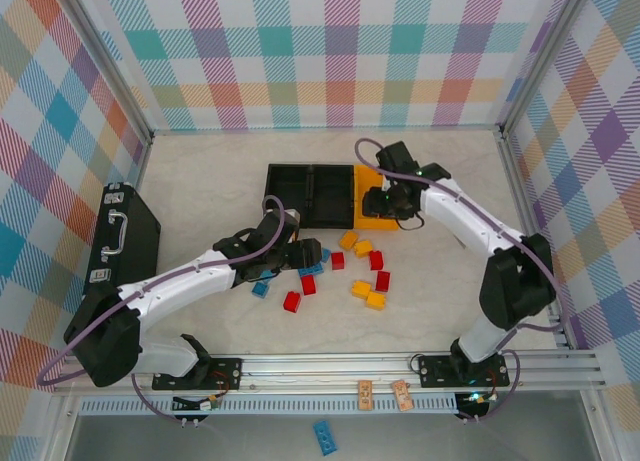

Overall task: Sort the legos into containers by color
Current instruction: Pick up the lego from the bottom-center of the table.

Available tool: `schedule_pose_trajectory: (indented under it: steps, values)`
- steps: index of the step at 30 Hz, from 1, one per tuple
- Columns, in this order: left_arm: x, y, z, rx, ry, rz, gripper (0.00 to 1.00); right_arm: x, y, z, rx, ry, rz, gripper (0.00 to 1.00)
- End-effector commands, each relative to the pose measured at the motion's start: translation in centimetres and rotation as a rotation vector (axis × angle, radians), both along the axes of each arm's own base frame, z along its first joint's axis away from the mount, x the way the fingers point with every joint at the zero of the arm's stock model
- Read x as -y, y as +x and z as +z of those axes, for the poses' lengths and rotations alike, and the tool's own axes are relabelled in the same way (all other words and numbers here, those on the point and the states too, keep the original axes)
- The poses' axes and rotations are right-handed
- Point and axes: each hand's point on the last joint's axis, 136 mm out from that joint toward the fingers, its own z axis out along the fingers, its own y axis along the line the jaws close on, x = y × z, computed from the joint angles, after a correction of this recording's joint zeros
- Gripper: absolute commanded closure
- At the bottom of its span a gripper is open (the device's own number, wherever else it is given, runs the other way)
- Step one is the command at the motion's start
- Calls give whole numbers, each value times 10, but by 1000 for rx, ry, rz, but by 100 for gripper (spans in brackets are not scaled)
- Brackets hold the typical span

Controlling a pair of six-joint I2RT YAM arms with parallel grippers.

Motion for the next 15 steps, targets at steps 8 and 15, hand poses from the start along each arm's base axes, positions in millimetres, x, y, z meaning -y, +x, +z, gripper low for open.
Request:
schedule_pose_trajectory:
  steps: [8, 15]
  values:
    - [-22, -54, -16, -128, -36, -27, 30, -42, -70, -23, -18, 91, 315, 42]
    - [-42, -69, -27, -149, -34, 24, 29, -47, -99, -60, -97, 25, 380, 39]
